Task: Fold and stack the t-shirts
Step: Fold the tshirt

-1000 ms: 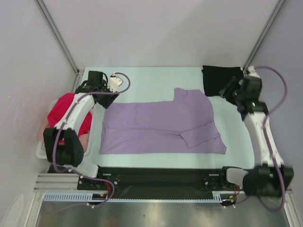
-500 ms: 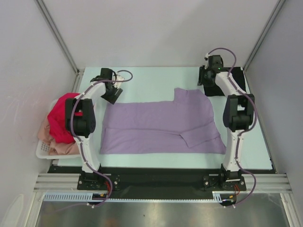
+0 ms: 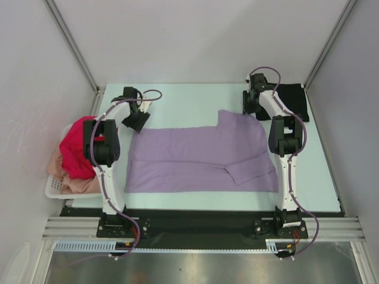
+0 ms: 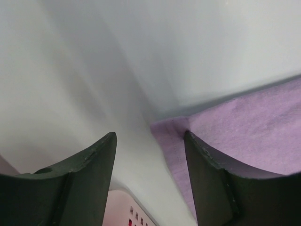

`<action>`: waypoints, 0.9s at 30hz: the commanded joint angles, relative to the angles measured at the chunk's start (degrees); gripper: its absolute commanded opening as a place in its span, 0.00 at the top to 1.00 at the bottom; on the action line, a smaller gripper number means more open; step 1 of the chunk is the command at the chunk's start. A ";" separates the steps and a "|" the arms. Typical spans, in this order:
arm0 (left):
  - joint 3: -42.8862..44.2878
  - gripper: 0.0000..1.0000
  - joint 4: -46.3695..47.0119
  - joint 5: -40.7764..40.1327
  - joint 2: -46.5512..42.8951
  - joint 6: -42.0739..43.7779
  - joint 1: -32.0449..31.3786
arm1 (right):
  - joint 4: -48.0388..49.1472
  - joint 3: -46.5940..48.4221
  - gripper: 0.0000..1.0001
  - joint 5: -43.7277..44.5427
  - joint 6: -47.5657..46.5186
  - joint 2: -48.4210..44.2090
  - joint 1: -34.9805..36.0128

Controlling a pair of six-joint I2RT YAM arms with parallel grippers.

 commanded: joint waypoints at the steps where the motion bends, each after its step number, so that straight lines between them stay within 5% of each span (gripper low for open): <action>1: 2.05 0.35 -1.68 3.28 2.46 -0.40 0.75 | -2.77 -0.93 0.71 -0.77 -0.37 -0.75 0.26; 6: 1.61 0.52 -6.42 17.49 1.15 1.97 1.10 | -2.95 -3.83 0.92 -2.18 -0.11 -3.73 0.26; 10: -1.37 0.99 -5.12 18.15 -1.57 1.81 1.19 | -0.58 -7.52 1.00 -3.41 1.03 -9.26 0.18; 18: -9.28 1.00 2.97 14.72 -15.71 1.97 1.19 | -0.31 -10.94 1.00 -3.15 3.67 -19.37 0.18; 27: -27.03 1.00 6.32 6.01 -29.34 12.07 1.28 | 5.23 -41.95 1.00 1.24 6.92 -45.18 0.61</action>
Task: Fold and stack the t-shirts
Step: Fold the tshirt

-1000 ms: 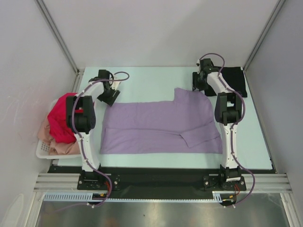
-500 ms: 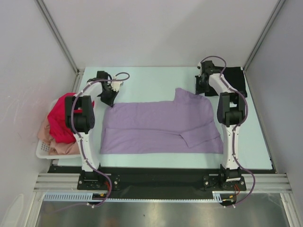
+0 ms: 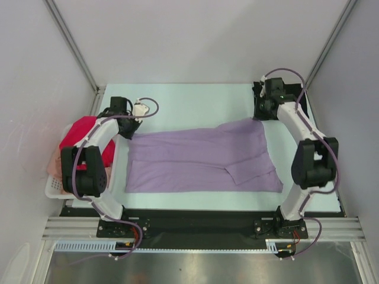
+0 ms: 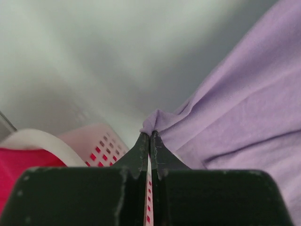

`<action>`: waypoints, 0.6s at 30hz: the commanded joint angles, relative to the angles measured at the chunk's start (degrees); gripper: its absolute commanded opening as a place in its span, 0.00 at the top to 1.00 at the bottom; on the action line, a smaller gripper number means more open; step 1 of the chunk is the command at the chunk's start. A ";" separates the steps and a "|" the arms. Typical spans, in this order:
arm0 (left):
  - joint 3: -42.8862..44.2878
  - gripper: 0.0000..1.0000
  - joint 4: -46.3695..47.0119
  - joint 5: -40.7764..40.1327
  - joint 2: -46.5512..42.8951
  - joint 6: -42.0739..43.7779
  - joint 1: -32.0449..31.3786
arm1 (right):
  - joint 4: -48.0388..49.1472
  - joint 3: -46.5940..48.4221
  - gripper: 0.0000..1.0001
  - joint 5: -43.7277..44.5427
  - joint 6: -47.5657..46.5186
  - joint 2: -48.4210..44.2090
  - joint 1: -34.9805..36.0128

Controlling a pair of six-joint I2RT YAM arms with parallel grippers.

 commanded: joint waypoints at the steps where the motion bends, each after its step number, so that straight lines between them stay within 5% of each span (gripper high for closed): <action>1: -5.81 1.00 1.90 -3.17 -3.84 5.59 0.18 | 1.10 -9.27 1.00 3.10 2.18 -9.61 0.48; 9: -11.81 1.00 3.48 -4.48 -7.36 8.06 0.18 | 2.94 -31.16 1.00 4.07 7.28 -23.95 1.19; 18: -8.30 1.00 7.87 -0.09 -7.63 8.23 -0.87 | 2.15 -34.08 1.00 6.54 10.01 -29.67 -5.84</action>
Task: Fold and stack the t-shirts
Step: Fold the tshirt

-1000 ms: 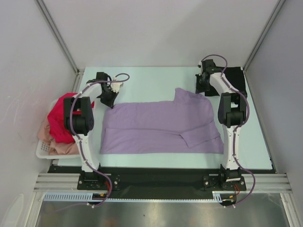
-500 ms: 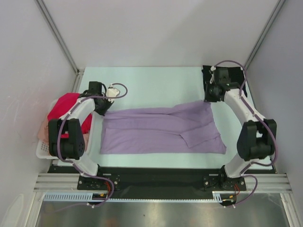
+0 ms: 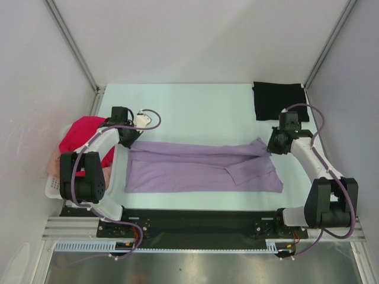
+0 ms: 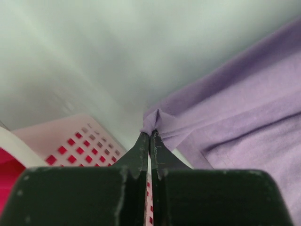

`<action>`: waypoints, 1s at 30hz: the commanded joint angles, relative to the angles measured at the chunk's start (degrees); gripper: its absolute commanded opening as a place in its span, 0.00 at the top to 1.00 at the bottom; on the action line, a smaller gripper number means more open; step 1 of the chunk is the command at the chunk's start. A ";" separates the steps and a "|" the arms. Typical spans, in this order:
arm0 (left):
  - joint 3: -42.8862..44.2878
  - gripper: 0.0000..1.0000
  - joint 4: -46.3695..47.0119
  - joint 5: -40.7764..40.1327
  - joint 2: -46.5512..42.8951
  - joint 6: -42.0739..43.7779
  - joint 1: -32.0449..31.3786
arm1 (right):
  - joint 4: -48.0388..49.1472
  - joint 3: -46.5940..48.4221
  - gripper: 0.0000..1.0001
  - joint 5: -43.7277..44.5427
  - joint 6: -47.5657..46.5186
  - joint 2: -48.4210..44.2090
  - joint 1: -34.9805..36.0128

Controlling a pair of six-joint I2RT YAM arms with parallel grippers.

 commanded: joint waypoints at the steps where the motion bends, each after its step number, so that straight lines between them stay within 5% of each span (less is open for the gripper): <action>1: 3.33 1.00 5.22 1.70 -2.54 2.26 -1.11 | 2.13 1.04 1.00 0.81 1.37 -4.31 -2.13; 9: 3.33 1.00 14.65 -0.05 -1.92 4.73 -2.70 | 4.15 3.95 1.00 -0.60 0.58 -1.60 -5.12; 18: -4.75 0.99 -0.70 2.84 -6.23 13.25 0.20 | 4.85 -5.53 1.00 -5.87 5.50 -4.84 -4.77; 20: -3.96 0.92 -4.76 3.19 -6.40 15.26 2.30 | 4.94 -6.77 0.89 -6.92 6.82 -5.19 -4.59; 22: -2.03 0.57 -10.21 2.50 -6.58 16.50 3.19 | 3.20 -7.30 0.57 -5.79 7.52 -5.46 -4.85; 24: 0.59 0.36 -16.42 1.88 -6.67 18.43 3.63 | 1.70 -6.86 0.45 -2.55 9.54 -7.73 -5.29; 30: 8.68 0.33 -23.78 8.80 -6.58 18.80 3.55 | 5.73 -4.50 0.46 0.63 7.54 -16.27 0.30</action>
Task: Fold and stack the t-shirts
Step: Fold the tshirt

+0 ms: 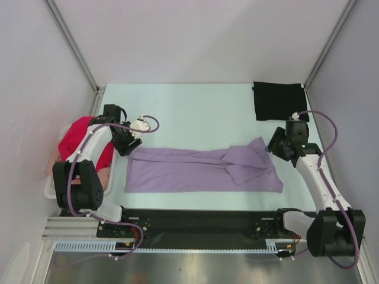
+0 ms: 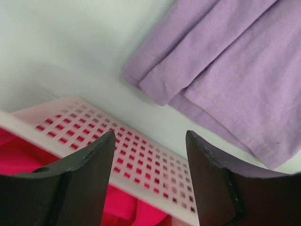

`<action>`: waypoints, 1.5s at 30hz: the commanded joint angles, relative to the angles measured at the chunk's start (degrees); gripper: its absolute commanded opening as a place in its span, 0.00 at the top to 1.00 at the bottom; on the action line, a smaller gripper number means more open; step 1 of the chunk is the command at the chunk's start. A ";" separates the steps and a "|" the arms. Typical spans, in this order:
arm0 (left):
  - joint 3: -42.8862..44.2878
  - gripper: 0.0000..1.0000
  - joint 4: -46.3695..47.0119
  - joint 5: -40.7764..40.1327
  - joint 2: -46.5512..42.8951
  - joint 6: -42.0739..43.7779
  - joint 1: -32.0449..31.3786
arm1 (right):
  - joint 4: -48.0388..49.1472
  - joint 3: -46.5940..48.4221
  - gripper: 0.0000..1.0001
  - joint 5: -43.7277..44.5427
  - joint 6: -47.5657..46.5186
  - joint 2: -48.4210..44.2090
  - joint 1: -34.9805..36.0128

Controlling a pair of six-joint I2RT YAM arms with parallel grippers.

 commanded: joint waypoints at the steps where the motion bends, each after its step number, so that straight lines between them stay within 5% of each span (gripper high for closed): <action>1: 4.96 0.33 -4.56 3.59 -1.47 0.65 1.16 | 4.46 3.68 0.46 2.97 -1.98 -2.96 6.70; 5: 4.96 0.35 1.07 0.88 2.84 -1.99 -0.86 | 0.08 11.74 0.44 6.93 -5.94 7.83 13.31; 14: 5.40 0.37 2.39 -0.35 12.94 -0.15 -6.22 | -2.03 24.16 0.39 -1.85 -15.78 30.33 16.22; 19: 3.73 0.59 1.26 -2.12 13.75 0.91 -6.14 | -3.61 25.48 0.41 -4.40 -16.49 35.80 16.65; 24: 2.85 0.65 -1.64 -0.18 10.23 3.28 -5.96 | -3.00 23.47 0.45 -3.97 -16.14 34.58 17.36; 27: 2.68 0.71 -2.17 -0.97 10.75 3.54 -5.87 | -2.56 22.94 0.60 -2.13 -16.23 35.01 17.36; 28: 2.85 0.74 -2.35 -1.15 11.10 3.63 -5.87 | -2.74 23.11 0.74 -1.77 -16.23 35.45 17.27; 31: 2.94 0.86 -3.23 -1.24 11.55 3.63 -5.78 | -3.53 23.64 0.94 -1.33 -16.14 35.45 17.27; 36: 2.94 0.99 -3.76 -1.41 10.84 4.25 -5.52 | -3.79 23.99 1.00 -0.72 -16.14 33.08 17.27; 45: 3.55 1.00 11.08 -7.30 9.53 -2.51 -5.26 | -1.61 28.82 1.00 -2.38 -15.70 32.28 14.64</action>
